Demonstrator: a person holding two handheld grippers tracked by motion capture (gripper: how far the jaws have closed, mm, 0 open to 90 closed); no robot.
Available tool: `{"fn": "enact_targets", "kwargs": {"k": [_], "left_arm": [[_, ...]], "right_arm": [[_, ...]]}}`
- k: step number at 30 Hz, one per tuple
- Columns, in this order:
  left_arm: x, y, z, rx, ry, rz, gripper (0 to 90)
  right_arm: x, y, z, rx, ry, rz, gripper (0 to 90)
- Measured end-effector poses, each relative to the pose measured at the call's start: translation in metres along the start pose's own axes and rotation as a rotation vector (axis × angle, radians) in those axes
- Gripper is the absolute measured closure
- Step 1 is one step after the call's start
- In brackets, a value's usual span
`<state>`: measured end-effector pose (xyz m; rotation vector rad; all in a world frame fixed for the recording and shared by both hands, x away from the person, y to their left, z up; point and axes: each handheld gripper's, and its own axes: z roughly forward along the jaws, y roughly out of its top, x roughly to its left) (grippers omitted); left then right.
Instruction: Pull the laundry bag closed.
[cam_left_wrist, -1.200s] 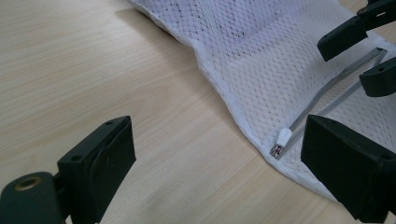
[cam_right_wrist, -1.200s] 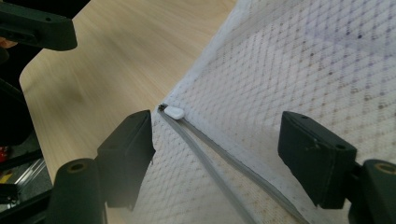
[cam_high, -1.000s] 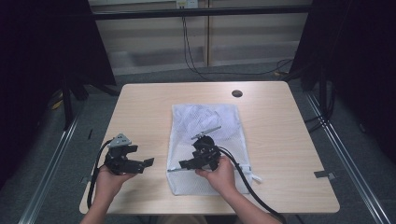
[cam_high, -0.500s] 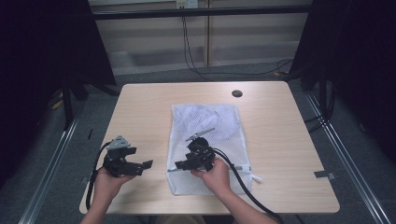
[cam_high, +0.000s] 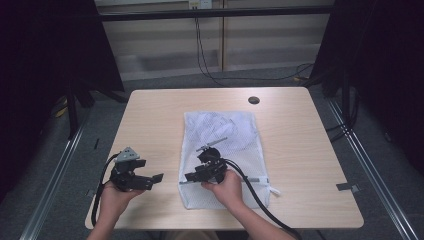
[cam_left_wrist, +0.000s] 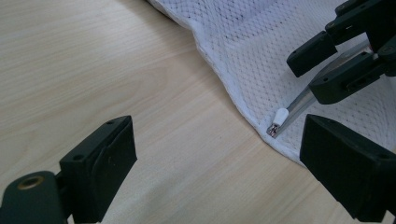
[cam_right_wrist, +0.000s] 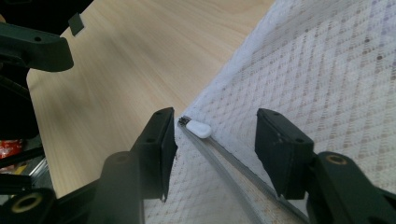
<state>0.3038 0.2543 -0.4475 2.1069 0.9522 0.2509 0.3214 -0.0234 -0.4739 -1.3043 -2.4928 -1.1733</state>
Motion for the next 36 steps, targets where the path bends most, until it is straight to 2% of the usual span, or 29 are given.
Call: {"fn": "enact_targets", "kwargs": {"k": [10, 11, 18, 29, 32, 36], "left_arm": [[0.000, -0.001, -0.001, 0.000, -0.004, -0.003, 11.4], [0.000, -0.001, 0.000, 0.002, -0.005, -0.003, 11.4], [0.000, -0.001, 0.000, 0.007, -0.002, 0.001, 11.4], [0.000, -0.002, 0.000, 0.010, -0.003, -0.003, 11.3], [0.000, -0.001, 0.000, 0.018, -0.001, 0.005, 11.3], [0.001, -0.002, -0.001, 0.010, -0.002, -0.004, 11.3]], "right_arm": [[0.000, -0.001, 0.008, 0.031, 0.027, 0.045, 56.2], [0.000, -0.001, 0.010, 0.041, 0.028, 0.063, 57.4], [-0.002, -0.001, 0.015, 0.050, 0.053, 0.080, 62.9], [0.000, 0.000, 0.023, 0.061, 0.066, 0.109, 63.7], [0.000, 0.000, 0.025, 0.066, 0.072, 0.105, 64.1], [0.004, 0.001, 0.029, 0.086, 0.082, 0.103, 65.0]]}}
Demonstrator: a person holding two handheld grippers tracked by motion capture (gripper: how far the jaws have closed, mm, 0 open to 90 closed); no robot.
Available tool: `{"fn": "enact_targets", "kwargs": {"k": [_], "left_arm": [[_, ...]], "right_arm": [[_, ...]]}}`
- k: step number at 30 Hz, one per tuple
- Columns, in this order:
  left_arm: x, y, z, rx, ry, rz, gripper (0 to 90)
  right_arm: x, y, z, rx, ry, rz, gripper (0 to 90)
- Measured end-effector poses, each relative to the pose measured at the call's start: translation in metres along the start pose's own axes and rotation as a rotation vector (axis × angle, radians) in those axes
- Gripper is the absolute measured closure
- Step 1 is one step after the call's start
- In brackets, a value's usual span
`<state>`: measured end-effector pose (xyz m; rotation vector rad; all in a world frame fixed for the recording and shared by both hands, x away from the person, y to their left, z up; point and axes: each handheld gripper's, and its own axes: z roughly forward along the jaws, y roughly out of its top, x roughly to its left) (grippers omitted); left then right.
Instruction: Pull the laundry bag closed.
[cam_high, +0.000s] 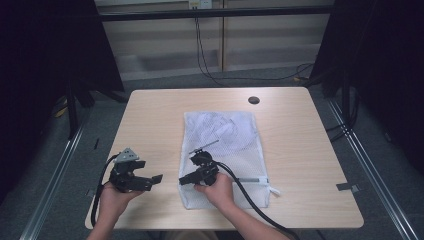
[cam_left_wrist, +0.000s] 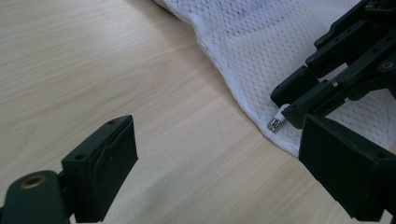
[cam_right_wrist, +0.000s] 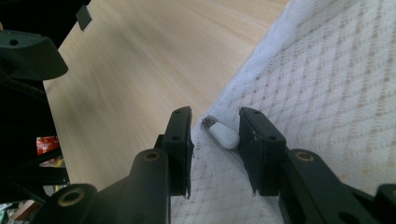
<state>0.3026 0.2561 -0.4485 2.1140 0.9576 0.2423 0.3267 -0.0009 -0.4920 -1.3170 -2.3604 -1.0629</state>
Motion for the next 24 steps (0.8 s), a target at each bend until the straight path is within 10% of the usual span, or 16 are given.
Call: {"fn": "enact_targets", "kwargs": {"k": [24], "left_arm": [[0.0007, -0.0015, -0.0003, 0.013, 0.006, 0.000, 11.3]], "right_arm": [[0.0029, 0.0041, 0.0043, 0.009, 0.026, 0.009, 78.6]]}}
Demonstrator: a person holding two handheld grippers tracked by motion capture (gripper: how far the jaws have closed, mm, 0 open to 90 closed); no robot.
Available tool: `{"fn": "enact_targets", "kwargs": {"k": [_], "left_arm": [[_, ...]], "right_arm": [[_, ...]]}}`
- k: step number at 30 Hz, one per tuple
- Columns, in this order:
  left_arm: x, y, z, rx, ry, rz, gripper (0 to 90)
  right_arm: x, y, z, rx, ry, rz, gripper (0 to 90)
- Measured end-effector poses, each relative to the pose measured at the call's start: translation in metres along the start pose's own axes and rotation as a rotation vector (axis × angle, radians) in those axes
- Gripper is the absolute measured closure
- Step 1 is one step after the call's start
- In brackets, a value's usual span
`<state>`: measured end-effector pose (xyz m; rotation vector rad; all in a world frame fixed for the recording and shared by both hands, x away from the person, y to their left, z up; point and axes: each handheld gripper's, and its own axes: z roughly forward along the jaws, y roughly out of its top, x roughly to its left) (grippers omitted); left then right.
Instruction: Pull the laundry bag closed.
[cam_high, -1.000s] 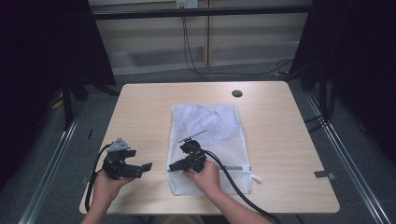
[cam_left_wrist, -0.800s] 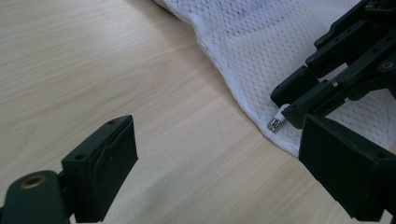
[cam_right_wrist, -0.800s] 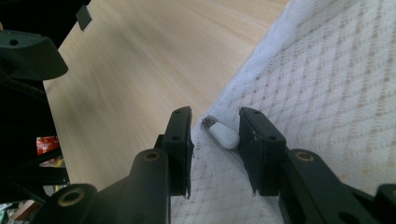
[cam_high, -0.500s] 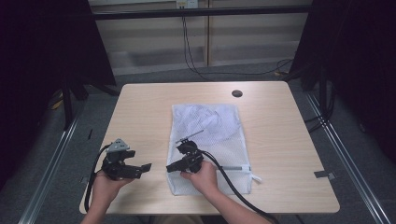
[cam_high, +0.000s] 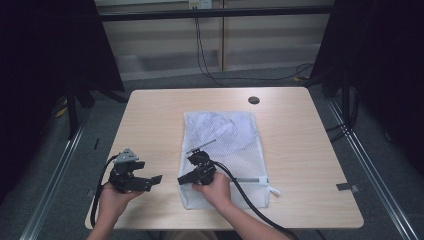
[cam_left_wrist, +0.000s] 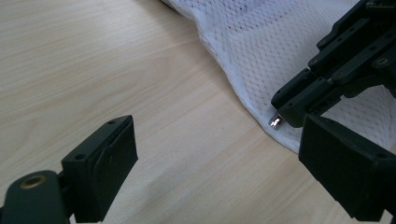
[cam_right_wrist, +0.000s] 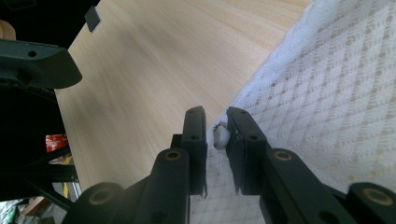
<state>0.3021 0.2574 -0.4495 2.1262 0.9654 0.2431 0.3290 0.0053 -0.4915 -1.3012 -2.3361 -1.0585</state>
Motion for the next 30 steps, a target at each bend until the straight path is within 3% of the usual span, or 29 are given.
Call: {"fn": "enact_targets", "kwargs": {"k": [8, 15, 30], "left_arm": [[-0.001, 0.000, 0.000, -0.007, -0.004, -0.005, 11.3], [-0.003, 0.001, 0.001, -0.005, -0.015, 0.005, 11.2], [-0.015, 0.006, 0.016, 0.015, -0.087, -0.004, 10.6]], "right_arm": [[-0.002, 0.000, -0.001, 0.004, -0.003, 0.012, 86.1], [-0.002, 0.002, -0.009, -0.019, 0.019, 0.015, 86.5], [-0.005, 0.001, -0.025, -0.052, 0.055, 0.032, 86.6]]}}
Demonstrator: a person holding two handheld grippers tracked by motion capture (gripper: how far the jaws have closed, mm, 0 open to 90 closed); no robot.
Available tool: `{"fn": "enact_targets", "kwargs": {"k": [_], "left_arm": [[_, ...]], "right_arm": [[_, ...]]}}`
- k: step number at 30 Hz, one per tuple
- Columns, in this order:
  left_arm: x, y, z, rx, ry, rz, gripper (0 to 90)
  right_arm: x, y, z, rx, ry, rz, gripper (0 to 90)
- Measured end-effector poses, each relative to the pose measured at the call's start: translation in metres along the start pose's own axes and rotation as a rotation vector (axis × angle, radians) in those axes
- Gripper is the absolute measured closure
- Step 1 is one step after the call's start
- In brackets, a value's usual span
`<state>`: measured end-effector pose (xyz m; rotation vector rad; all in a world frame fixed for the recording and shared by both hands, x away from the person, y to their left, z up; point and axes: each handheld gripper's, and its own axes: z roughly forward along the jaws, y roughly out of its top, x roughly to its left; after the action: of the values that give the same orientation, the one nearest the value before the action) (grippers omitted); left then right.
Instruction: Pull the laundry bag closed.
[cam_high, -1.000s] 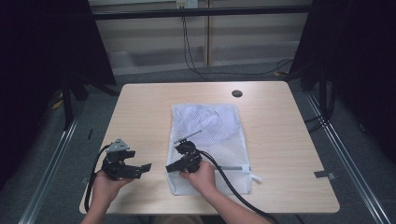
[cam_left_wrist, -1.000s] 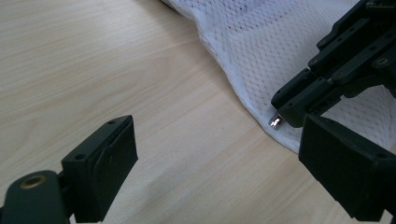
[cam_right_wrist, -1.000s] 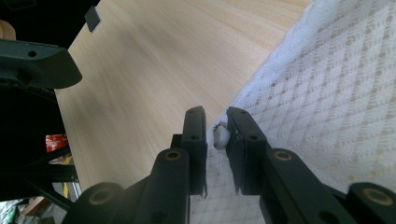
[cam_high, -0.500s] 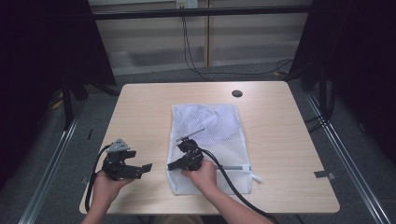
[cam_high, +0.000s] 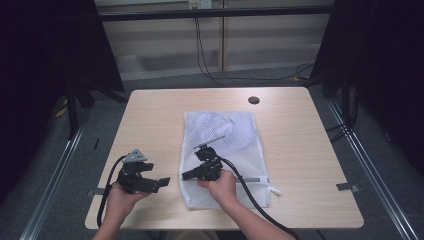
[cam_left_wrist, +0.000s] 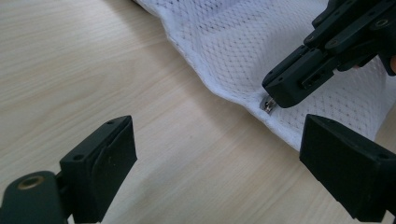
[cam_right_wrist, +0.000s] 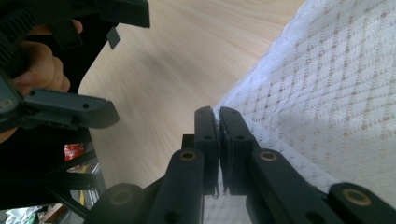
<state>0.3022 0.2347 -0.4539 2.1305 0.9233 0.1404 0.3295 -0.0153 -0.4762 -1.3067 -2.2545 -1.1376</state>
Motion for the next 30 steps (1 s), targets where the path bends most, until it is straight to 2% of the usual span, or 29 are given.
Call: {"fn": "enact_targets", "kwargs": {"k": [8, 10, 11, 16, 22, 23, 30], "left_arm": [[-0.005, 0.003, 0.007, 0.008, -0.061, -0.030, 11.6], [-0.006, 0.003, 0.009, 0.006, -0.070, -0.032, 12.2], [-0.007, 0.004, 0.011, 0.007, -0.095, -0.042, 12.6], [-0.009, 0.004, 0.017, 0.009, -0.135, -0.072, 13.1], [-0.011, 0.004, 0.022, 0.004, -0.155, -0.091, 11.2], [-0.012, 0.004, 0.025, 0.003, -0.169, -0.100, 11.1], [-0.014, 0.004, 0.032, 0.032, -0.192, -0.107, 11.6]], "right_arm": [[0.000, 0.000, -0.005, -0.025, 0.006, -0.008, 86.6], [0.001, 0.000, -0.006, -0.027, -0.006, -0.009, 86.6], [0.001, 0.000, -0.007, -0.033, -0.006, -0.015, 86.6], [0.002, 0.000, -0.010, -0.041, 0.000, -0.017, 86.6], [0.003, 0.000, -0.012, -0.044, -0.002, -0.024, 86.6], [0.003, -0.001, -0.012, -0.048, -0.007, -0.032, 86.6], [0.004, 0.000, -0.013, -0.052, 0.000, -0.030, 86.6]]}}
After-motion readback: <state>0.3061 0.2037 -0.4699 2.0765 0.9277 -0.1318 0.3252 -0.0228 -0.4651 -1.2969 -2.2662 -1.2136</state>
